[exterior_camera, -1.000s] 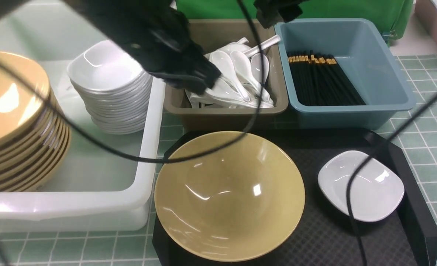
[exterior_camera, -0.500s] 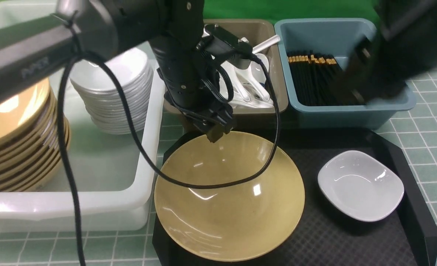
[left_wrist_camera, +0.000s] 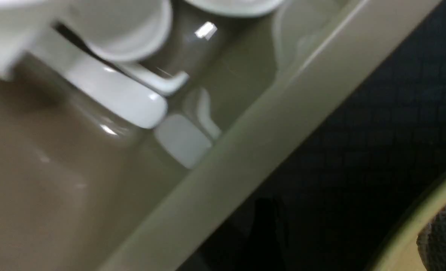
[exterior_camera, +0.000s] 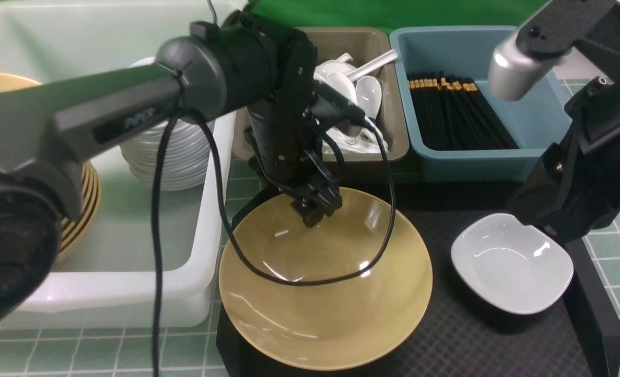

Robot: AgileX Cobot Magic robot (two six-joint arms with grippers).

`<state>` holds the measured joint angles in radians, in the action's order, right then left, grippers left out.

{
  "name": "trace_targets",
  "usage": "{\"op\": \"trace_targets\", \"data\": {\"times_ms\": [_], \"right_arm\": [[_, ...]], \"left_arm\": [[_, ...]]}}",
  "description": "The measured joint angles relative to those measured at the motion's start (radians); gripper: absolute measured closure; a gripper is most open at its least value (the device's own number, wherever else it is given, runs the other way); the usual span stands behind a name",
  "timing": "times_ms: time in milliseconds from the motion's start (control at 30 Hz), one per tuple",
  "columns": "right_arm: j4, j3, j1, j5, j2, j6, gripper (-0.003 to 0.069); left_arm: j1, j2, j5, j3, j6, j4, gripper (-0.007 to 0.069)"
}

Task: On blue table put chopsticks spoon bowls plates into blue grey white boxes.
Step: 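Grasp the large bowl on the tray by its rim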

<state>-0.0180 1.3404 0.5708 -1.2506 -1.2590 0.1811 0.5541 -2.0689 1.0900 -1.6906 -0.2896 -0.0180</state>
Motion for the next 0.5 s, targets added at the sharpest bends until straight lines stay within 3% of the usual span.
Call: {"op": "trace_targets", "data": {"times_ms": [133, 267, 333, 500], "right_arm": [[-0.001, -0.001, 0.000, 0.004, 0.001, 0.011, 0.0352], [-0.001, -0.001, 0.000, 0.008, 0.001, 0.043, 0.0389], [-0.001, -0.001, 0.000, 0.025, 0.001, 0.060, 0.0462], [-0.013, -0.001, 0.000, 0.063, 0.002, 0.066, 0.0595]], "left_arm": [[0.001, -0.019, 0.027, 0.000, 0.002, 0.012, 0.0204], [0.001, -0.021, 0.089, -0.002, 0.016, 0.018, 0.0337], [0.000, -0.005, 0.143, -0.005, 0.049, 0.055, 0.0433], [-0.001, 0.042, 0.160, -0.006, 0.078, 0.142, 0.0550]]}}
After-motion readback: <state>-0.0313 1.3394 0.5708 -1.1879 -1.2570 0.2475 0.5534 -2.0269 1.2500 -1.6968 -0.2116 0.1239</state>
